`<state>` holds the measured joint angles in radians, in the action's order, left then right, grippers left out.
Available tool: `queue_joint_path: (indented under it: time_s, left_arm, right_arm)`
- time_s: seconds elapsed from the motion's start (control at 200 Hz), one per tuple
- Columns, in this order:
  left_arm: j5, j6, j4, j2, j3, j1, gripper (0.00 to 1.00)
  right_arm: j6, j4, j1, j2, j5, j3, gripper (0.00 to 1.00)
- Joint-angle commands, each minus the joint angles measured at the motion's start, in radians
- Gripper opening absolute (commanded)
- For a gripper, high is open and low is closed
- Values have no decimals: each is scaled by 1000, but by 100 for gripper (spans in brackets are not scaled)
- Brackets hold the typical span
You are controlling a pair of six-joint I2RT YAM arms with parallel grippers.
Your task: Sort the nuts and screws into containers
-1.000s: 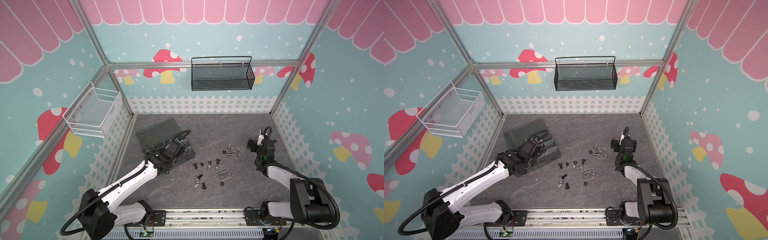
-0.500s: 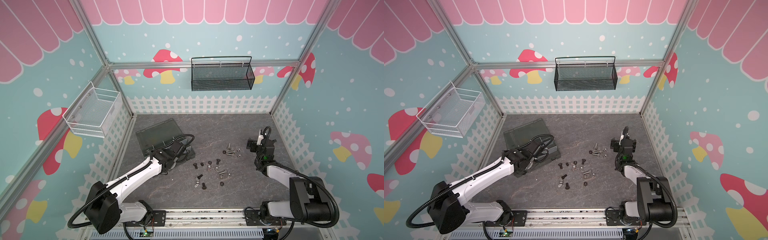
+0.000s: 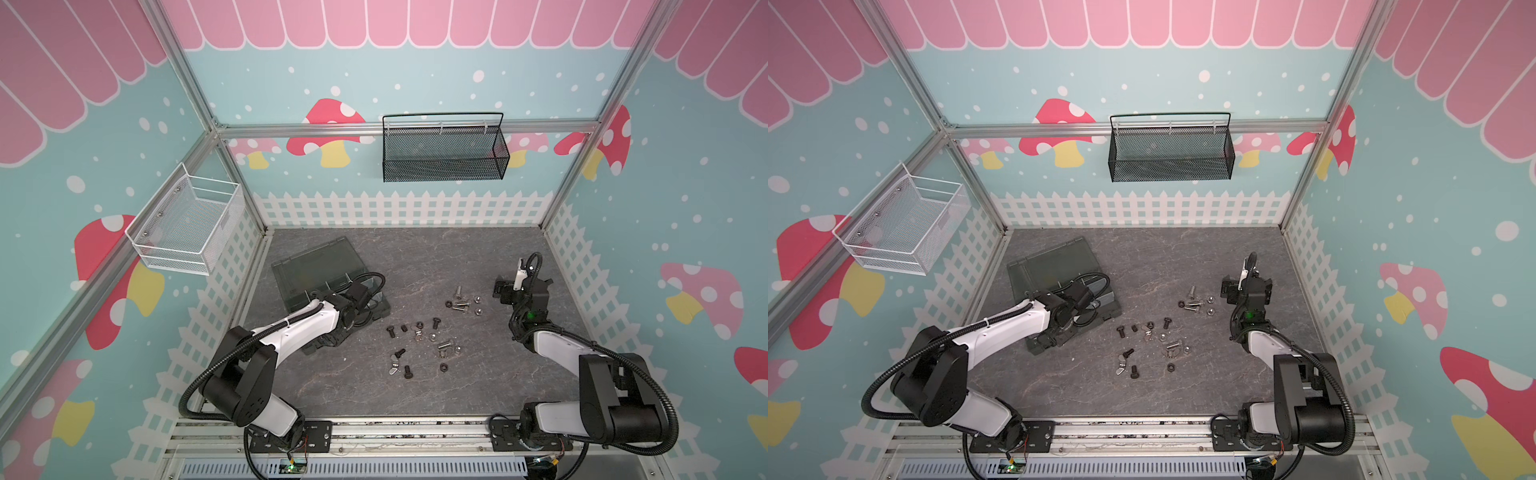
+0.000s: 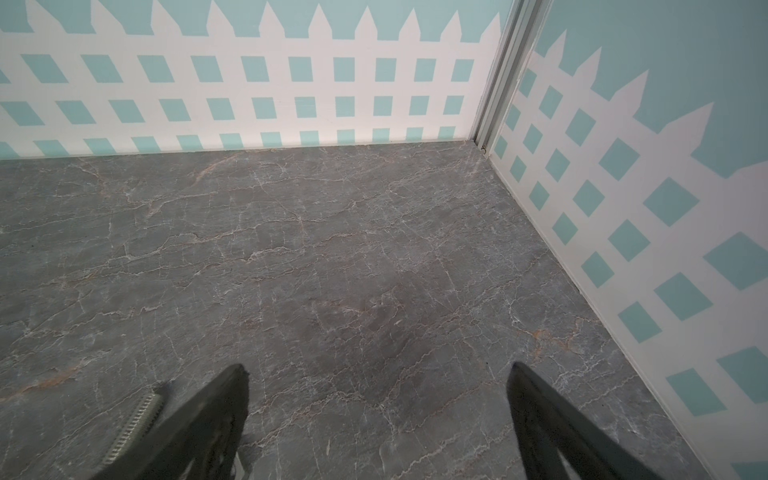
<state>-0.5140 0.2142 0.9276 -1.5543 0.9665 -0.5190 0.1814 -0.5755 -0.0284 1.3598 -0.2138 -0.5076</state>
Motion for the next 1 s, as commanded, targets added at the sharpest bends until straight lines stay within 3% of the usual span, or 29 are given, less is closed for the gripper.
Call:
queue_joint_path:
  time_s: [0.0, 0.365, 0.996]
  left_arm:
    - [5, 20, -7, -32, 36, 21, 10]
    - [92, 51, -116, -120, 98, 36, 27]
    - [124, 51, -218, -226, 276, -11, 31]
  right_arm:
    - [1, -7, -10, -16, -7, -11, 98]
    - [-3, -8, -11, -16, -17, -11, 98]
    - [1, -11, -13, -17, -31, -11, 98]
